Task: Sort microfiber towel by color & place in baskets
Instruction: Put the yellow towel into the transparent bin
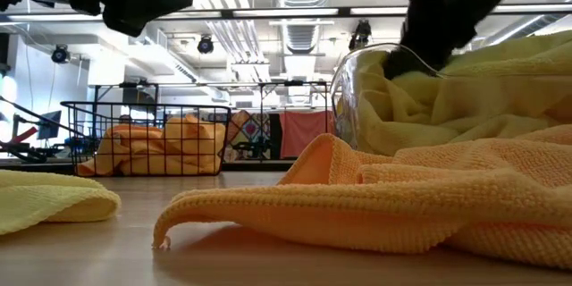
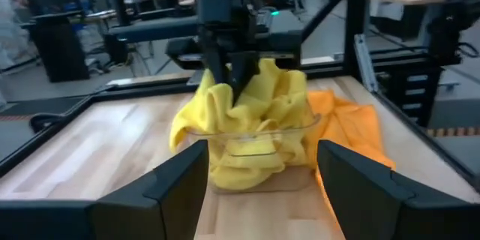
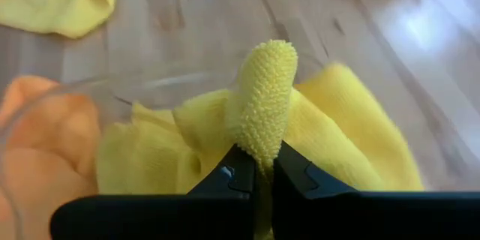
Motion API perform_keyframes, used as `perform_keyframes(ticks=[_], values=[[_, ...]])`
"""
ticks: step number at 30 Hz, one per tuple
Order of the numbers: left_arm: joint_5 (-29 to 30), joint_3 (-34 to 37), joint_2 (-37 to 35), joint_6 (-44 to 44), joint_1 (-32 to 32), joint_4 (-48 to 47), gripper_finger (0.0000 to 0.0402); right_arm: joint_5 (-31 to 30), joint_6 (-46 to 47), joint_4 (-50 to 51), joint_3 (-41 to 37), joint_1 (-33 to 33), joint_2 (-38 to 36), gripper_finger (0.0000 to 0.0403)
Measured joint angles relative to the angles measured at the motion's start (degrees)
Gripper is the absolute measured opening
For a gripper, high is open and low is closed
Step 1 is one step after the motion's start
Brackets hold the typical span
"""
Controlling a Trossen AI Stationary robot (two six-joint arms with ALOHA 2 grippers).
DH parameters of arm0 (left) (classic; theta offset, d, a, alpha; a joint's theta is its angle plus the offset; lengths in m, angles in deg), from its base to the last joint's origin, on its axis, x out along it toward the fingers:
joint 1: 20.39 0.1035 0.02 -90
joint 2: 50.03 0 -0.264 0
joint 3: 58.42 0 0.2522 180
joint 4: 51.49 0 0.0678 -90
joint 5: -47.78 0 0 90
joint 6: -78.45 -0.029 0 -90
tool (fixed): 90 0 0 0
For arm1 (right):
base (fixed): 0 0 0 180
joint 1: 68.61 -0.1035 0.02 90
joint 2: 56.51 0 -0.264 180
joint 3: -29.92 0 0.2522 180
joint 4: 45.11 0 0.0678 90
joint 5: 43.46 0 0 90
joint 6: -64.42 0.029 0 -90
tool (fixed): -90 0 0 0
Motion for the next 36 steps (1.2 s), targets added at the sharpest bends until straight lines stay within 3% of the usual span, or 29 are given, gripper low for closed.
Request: perform_keyframes(ticks=[9,16,24,31,33,36], values=[[2.27,0.01,0.0,1.85,-0.02,-0.31,0.0233,-0.1,1.78,-0.67,-2.31,0.0,0.26,0.003],[3.55,0.01,0.0,3.39,-0.02,-0.65,0.0233,0.04,4.3,1.26,-1.06,0.0,0.24,0.01],[5.33,0.01,0.02,4.29,0.0,-1.25,0.0233,1.26,5.7,12.73,6.32,-0.39,0.22,0.0198],[5.31,0.01,0.02,4.63,0.0,-1.31,0.0233,4.98,9.27,25.6,14.31,-1.82,0.16,0.0221],[5.33,0.01,0.02,4.84,0.0,-1.29,0.0233,3.98,8.99,28.01,15.98,-2.71,0.16,0.0221],[5.32,0.01,0.02,5.14,0.0,-1.29,0.0233,-3.2,6.26,29.47,17.52,-4.53,0.15,0.0217]])
